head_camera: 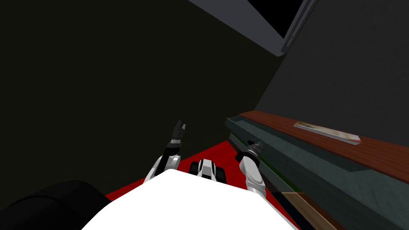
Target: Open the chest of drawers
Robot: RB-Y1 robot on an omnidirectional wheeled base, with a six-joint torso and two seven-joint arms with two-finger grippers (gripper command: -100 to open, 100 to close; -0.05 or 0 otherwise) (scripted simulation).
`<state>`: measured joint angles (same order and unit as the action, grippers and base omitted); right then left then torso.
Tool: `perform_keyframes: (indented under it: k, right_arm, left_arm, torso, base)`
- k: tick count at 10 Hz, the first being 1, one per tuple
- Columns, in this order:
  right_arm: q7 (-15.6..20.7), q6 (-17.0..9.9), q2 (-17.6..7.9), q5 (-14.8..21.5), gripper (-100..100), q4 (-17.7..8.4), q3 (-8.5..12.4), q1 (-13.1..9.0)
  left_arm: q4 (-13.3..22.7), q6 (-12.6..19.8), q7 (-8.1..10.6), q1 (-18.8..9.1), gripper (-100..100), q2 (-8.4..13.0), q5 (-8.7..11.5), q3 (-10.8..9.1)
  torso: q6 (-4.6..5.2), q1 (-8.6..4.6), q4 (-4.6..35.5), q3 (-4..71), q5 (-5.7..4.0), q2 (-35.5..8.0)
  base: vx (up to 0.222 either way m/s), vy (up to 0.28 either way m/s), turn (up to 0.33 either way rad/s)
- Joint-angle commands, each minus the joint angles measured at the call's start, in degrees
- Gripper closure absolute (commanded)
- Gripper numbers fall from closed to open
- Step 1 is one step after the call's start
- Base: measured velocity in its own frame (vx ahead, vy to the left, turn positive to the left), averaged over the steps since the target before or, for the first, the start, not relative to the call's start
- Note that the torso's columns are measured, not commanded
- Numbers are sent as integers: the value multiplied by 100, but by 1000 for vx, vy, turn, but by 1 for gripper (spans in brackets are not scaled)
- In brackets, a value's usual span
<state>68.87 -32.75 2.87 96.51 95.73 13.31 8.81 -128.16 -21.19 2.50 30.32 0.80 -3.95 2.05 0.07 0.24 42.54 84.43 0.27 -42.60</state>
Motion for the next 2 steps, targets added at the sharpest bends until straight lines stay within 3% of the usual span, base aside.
perform_keyframes:
  k: [1,2]
  right_arm:
    - [1,4,0,-3,0,-14,-3,7]
    - [1,7,0,-6,0,-25,-6,13]
  left_arm:
    - [0,0,0,0,0,0,0,0]
    - [0,0,0,0,0,0,0,0]
  torso:
    - [0,-5,-5,3,-5,6]
    - [-1,-9,-9,5,-9,11]
  base:
    - [0,0,0]
    - [0,0,0]
